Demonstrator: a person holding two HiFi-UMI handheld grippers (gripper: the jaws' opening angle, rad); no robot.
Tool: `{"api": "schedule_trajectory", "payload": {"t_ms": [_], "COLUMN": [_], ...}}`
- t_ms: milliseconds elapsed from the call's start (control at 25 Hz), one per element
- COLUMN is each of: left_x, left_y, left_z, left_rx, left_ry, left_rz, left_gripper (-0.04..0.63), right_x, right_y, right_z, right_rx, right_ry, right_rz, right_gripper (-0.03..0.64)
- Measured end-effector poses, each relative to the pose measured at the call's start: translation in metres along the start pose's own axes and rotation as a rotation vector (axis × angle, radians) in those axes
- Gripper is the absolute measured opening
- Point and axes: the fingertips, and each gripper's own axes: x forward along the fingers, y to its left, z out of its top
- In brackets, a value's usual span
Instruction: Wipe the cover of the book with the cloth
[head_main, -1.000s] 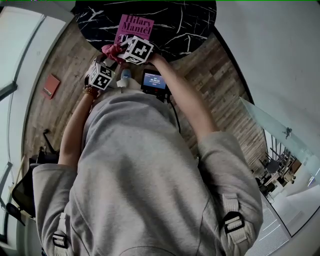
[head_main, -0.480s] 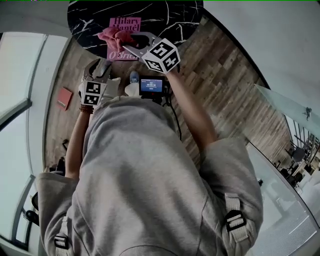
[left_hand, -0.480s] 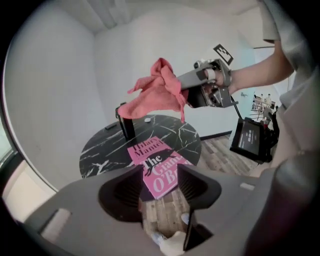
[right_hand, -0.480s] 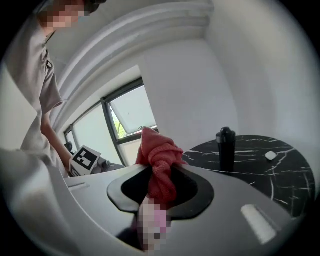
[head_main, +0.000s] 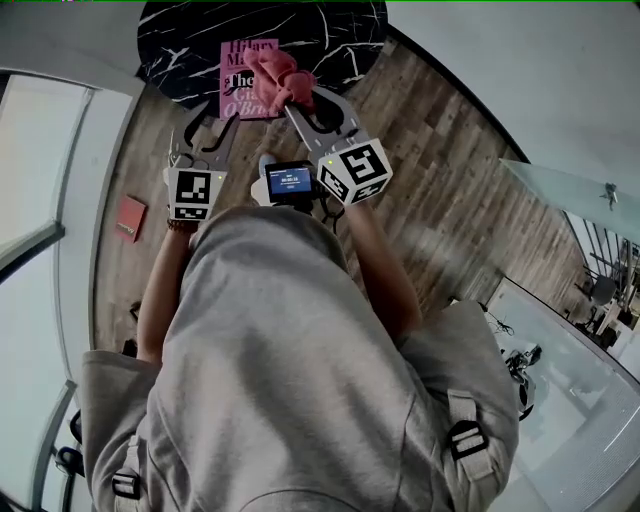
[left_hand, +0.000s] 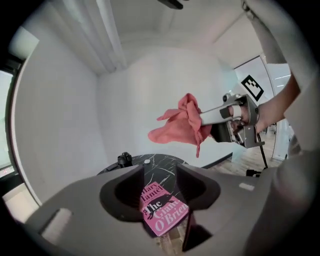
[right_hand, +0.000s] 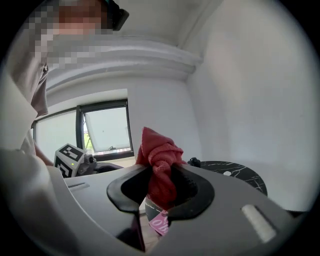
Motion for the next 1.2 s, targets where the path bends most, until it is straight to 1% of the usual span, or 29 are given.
{"api": "schedule_trajectory", "payload": {"t_ms": [120,200,440,760,960,1120,1200], "left_x": [-0.040,-0.068,-0.145,-0.238,-0.271,-0.280,-0.282], "left_y": [-0.001,-0.001,-0.003,-0.023,-0.033,-0.040,-0.044], "left_z": [-0.004,-0.013,-0.024,-0.032,-0.044,-0.044,-0.042], "left_rx": [0.010,0.007,-0.012,0.020,0.031,0.011,0.030], "left_ry": [-0.036,-0.053,-0.130,-0.209,-0.229,-0.212,-0.216], "left_rz": [0.000,0.003,0.016,-0.015,-0.030,-0.046,-0.048], "left_gripper": [0.193,0.190,0.184,0.173,0.161,0.156,0.155], "right_x": [-0.024,-0.039,-0.077,-0.110,-0.126,-0.136,-0.139], "right_y": [0.028,0.054,0.132,0.218,0.250,0.261,0.262], "right_z": [-0.002,-0.010,-0.032,-0.051,-0.065,-0.070,-0.068], "right_rx": [0.001,0.007,-0.015,-0.025,-0.001,0.004,-0.006], "right_ry": [-0.033,-0.041,-0.040,-0.045,-0.064,-0.057,-0.058], "right_rz": [-0.077,-0.106,-0.146,-0.186,-0.221,-0.231,-0.234], "right_gripper": [0.121,0.121,0.121,0.121,0.120,0.120,0.120]}}
